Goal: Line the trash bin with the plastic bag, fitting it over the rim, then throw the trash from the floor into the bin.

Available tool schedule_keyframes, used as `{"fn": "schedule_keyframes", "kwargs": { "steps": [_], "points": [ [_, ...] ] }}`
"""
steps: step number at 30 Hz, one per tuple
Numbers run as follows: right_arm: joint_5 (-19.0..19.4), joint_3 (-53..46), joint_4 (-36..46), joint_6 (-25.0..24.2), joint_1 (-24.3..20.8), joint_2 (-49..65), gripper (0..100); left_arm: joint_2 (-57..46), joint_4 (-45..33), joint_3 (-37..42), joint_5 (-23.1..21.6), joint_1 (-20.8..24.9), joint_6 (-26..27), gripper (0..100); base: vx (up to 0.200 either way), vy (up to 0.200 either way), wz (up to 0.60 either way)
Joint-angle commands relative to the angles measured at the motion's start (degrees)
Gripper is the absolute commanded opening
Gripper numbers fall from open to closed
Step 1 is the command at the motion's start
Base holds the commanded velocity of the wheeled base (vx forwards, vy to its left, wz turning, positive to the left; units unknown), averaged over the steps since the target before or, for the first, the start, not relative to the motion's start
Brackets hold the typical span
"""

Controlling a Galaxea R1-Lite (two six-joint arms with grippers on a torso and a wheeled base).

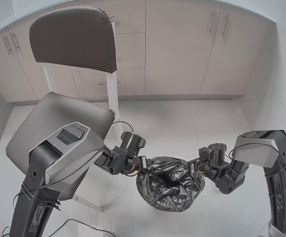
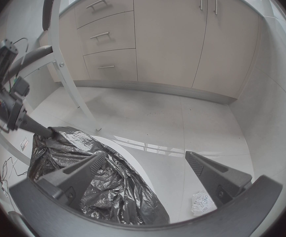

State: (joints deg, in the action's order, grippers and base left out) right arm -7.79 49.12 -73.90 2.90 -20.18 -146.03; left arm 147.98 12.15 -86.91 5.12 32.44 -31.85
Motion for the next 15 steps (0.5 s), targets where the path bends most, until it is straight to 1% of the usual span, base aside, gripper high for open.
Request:
{"fn": "schedule_keyframes", "kwargs": {
  "steps": [1, 9, 10, 12, 15],
  "points": [
    [-0.03, 0.01, -1.25, 0.09, -0.22, -0.31, 100, 1.08, -2.93, -5.99, -0.02, -0.53, -3.21, 100, 0.000, 0.000, 0.00],
    [-0.03, 0.01, -1.77, 0.09, -0.22, -0.22, 100, 2.14, -3.80, -7.93, 0.07, -0.53, -4.01, 100, 0.000, 0.000, 0.00],
    [0.06, -0.07, -1.86, 0.00, -0.22, -0.22, 100, 2.49, -6.79, -9.95, 0.07, -0.45, -4.01, 100, 0.000, 0.000, 0.00],
    [0.14, -0.25, -1.86, 0.00, -0.39, -0.13, 100, 3.01, -9.61, -11.79, 0.15, -0.45, -4.09, 100, 0.000, 0.000, 0.00],
    [0.14, -0.95, -1.86, 0.00, -1.18, 0.22, 100, 3.19, -11.01, -12.76, 0.33, -0.45, -4.09, 100, 0.000, 0.000, 0.00]
  ]
}}
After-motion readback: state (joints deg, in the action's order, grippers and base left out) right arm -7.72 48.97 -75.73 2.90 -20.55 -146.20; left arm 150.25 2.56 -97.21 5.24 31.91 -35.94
